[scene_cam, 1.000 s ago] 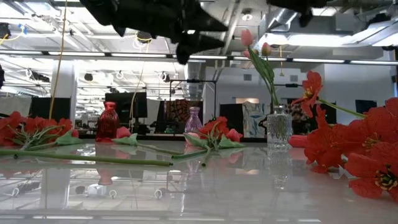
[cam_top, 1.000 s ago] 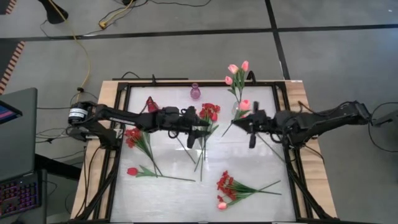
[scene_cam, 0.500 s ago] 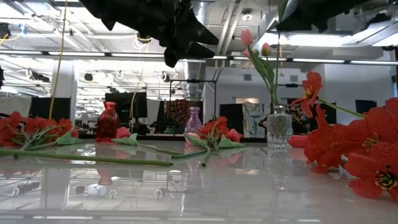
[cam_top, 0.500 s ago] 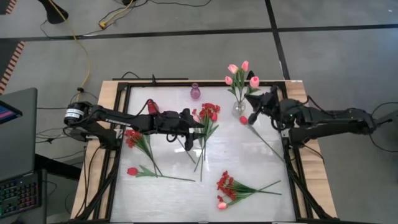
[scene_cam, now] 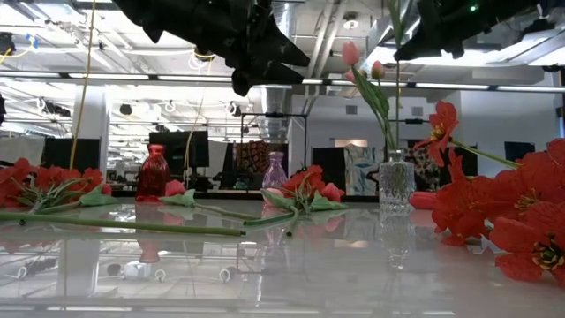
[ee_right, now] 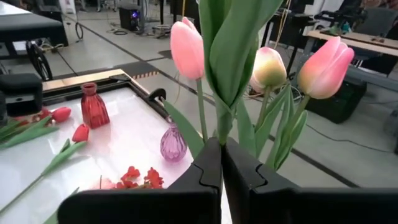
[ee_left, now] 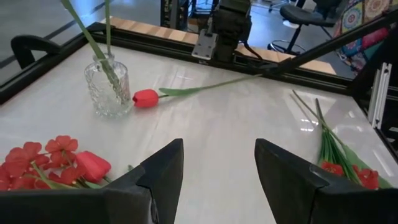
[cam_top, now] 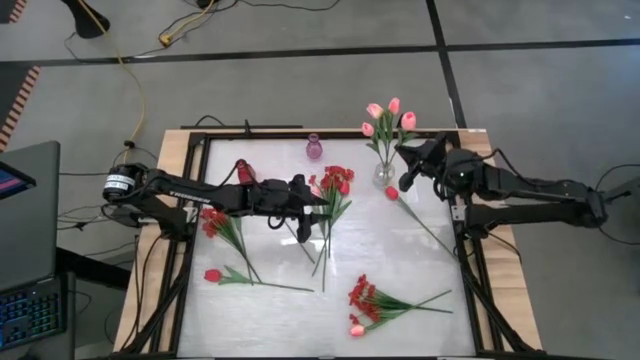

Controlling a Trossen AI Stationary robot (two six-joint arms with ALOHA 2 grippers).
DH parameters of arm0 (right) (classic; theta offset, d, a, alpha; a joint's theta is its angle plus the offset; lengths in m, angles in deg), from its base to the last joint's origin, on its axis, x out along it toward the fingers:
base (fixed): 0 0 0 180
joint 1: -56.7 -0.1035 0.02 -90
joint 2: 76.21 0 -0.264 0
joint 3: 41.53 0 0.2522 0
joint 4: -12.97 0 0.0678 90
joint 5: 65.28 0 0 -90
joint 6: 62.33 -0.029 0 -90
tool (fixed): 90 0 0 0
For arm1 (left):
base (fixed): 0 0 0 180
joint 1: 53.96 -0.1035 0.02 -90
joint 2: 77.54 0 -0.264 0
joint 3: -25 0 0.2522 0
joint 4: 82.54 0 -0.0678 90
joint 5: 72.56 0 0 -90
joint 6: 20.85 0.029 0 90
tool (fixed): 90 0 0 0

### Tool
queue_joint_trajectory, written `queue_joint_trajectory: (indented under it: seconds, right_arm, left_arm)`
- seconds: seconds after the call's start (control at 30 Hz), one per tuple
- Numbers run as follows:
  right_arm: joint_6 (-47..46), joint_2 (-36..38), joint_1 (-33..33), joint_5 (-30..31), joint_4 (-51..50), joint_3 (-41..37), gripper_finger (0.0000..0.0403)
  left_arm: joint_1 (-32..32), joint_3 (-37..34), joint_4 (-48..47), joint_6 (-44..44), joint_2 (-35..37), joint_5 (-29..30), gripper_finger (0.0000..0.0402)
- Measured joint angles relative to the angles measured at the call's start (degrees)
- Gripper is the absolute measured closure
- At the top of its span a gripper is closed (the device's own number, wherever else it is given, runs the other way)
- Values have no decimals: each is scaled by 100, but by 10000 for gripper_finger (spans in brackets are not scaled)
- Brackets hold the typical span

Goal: Sort flowers into vase by color
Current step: Put the top left pink tulip into the transparent vase

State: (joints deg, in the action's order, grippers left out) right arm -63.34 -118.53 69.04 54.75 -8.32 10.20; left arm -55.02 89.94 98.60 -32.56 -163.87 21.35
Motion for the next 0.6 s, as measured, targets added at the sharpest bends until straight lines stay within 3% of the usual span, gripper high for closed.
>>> queue_joint_trajectory:
  seconds: [0.6]
  right_arm:
    - [-241, -569, 560, -27, -231, -4, 370]
  left_arm:
    - [44, 0, -48, -1, -2, -2, 216]
